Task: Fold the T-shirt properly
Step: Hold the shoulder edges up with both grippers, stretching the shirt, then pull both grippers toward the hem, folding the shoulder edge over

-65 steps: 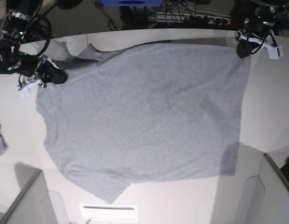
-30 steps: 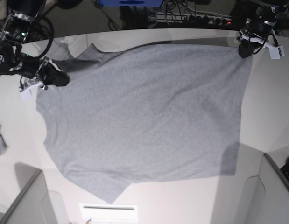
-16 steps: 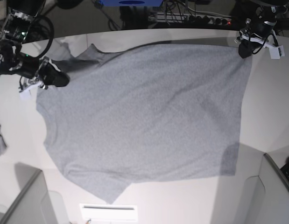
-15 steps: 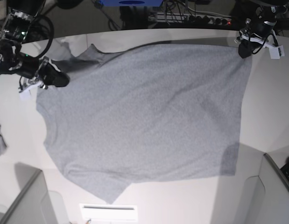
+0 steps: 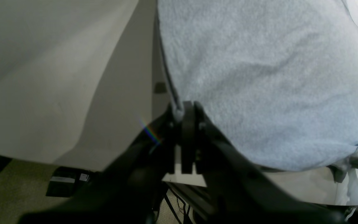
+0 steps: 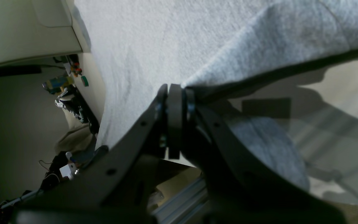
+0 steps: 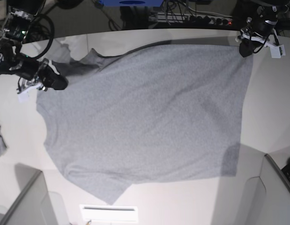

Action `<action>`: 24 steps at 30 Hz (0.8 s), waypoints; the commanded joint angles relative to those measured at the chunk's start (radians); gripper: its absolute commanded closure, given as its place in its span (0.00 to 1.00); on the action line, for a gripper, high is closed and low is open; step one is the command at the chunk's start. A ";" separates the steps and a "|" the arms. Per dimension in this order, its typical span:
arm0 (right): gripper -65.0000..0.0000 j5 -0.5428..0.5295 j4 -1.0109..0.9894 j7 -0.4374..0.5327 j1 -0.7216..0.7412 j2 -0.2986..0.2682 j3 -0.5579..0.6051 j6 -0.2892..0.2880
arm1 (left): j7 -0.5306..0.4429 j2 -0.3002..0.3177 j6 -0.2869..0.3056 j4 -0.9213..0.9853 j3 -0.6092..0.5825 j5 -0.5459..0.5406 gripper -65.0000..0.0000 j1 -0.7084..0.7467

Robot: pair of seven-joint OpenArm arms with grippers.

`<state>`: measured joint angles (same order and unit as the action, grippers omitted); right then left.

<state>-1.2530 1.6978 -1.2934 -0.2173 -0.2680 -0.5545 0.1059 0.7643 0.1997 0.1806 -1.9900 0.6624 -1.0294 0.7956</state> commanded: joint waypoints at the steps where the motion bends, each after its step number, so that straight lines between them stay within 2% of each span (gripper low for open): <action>1: 1.00 -0.023 0.012 0.008 0.006 -0.017 -0.003 -0.002 | -0.012 0.010 0.007 -0.018 0.012 -0.016 1.00 0.003; 8: 1.00 -0.021 0.011 0.008 0.026 -0.017 -0.002 -0.001 | -0.010 0.007 0.004 -0.012 0.003 -0.021 1.00 -0.060; 13: 1.00 0.002 -0.061 0.001 0.062 -0.017 0.000 -0.001 | -0.010 0.013 0.001 0.027 0.003 -0.125 1.00 -0.100; 15: 1.00 0.002 -0.078 0.005 0.065 -0.018 0.000 -0.001 | -0.007 0.013 0.000 0.039 0.003 -0.131 1.00 -0.117; 21: 1.00 0.002 -0.086 0.007 0.104 -0.018 0.001 0.002 | 0.108 0.008 -0.002 0.113 0.012 -0.130 1.00 -0.198; 24: 1.00 0.020 -0.087 -0.001 0.134 -0.018 0.001 0.004 | 0.123 0.008 -0.002 0.153 0.012 -0.130 1.00 -0.232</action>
<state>-1.2137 1.5959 -1.2980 -0.0952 -0.2680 -0.5495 0.1093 0.8986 0.1970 0.1673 -1.8221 0.6662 -1.1393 0.5591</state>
